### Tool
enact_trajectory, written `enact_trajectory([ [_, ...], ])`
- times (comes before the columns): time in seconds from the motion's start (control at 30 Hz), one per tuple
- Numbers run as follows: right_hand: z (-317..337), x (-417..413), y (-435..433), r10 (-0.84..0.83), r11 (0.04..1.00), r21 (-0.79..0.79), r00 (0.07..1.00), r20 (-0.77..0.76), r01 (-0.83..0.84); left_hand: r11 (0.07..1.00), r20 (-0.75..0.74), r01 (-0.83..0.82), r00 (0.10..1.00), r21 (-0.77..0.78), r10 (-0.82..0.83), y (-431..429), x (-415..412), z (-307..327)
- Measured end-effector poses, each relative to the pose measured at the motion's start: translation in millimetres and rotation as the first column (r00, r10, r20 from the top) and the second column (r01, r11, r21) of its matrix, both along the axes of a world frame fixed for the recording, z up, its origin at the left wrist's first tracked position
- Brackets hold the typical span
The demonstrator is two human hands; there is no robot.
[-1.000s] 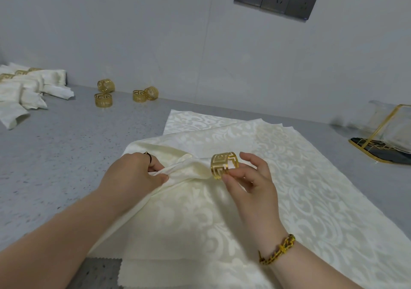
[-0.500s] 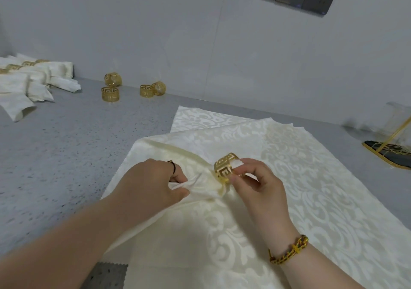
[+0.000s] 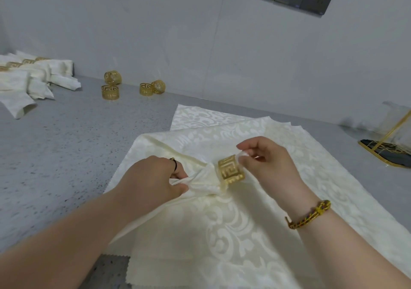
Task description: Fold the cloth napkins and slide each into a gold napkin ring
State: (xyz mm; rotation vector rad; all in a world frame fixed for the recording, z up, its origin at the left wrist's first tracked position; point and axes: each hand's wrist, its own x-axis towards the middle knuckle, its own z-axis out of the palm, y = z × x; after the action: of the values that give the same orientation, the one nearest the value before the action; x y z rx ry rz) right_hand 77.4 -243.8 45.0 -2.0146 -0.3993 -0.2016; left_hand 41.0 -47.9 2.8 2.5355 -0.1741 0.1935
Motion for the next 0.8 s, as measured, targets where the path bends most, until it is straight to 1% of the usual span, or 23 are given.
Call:
enact_trajectory([
  [0.07, 7.3, -0.1, -4.3, -0.040, 0.998, 0.046, 0.998, 0.052, 0.037, 1.000, -0.002, 0.017, 1.000, -0.006, -0.017, 0.4, -0.5, 1.6],
  [0.13, 12.3, -0.6, -8.1, -0.045, 0.999, -0.005, 0.997, 0.065, 0.045, 1.000, -0.004, 0.025, 1.000, -0.009, -0.025, 0.3, -0.6, 2.2],
  [0.2, 16.9, -1.1, -10.5, -0.007, 0.999, -0.039, 0.999, 0.036, 0.008, 1.000, 0.001, 0.030, 1.000, 0.001, -0.030, 0.4, -0.4, 2.7],
  [0.27, 20.5, 0.2, -12.2, -0.011, 1.000, 0.005, 1.000, 0.022, 0.011, 1.000, 0.011, 0.030, 0.999, 0.001, -0.030, 0.4, 0.2, 1.4],
  [0.37, 16.8, 1.1, -6.9, 0.035, 0.999, -0.008, 0.999, -0.023, -0.036, 1.000, 0.012, 0.012, 1.000, 0.007, -0.012, 0.2, 0.6, -0.9],
  [0.43, 6.2, 0.9, 0.2, 0.079, 0.997, 0.034, 0.991, -0.108, -0.076, 1.000, 0.010, 0.014, 1.000, 0.023, -0.015, -0.6, 0.3, -1.5],
  [0.53, -11.7, 2.6, 8.2, 0.083, 0.991, 0.117, 0.975, -0.205, -0.060, 0.999, 0.004, 0.033, 0.999, 0.032, -0.033, -1.7, -1.7, -1.8],
  [0.6, -21.0, 4.8, 10.1, 0.075, 0.985, 0.168, 0.969, -0.237, -0.035, 0.997, -0.007, 0.077, 0.997, 0.015, -0.077, -2.3, -2.4, 0.7],
  [0.7, -27.8, 4.6, 11.3, 0.058, 0.980, 0.200, 0.969, -0.239, -0.009, 0.991, -0.035, 0.130, 0.991, 0.030, -0.129, -3.3, 0.4, 2.9],
  [0.8, -31.2, 1.1, 12.8, 0.038, 0.978, 0.209, 0.980, -0.194, 0.003, 0.984, -0.058, 0.159, 0.986, 0.085, -0.154, -8.1, 0.6, 5.9],
])
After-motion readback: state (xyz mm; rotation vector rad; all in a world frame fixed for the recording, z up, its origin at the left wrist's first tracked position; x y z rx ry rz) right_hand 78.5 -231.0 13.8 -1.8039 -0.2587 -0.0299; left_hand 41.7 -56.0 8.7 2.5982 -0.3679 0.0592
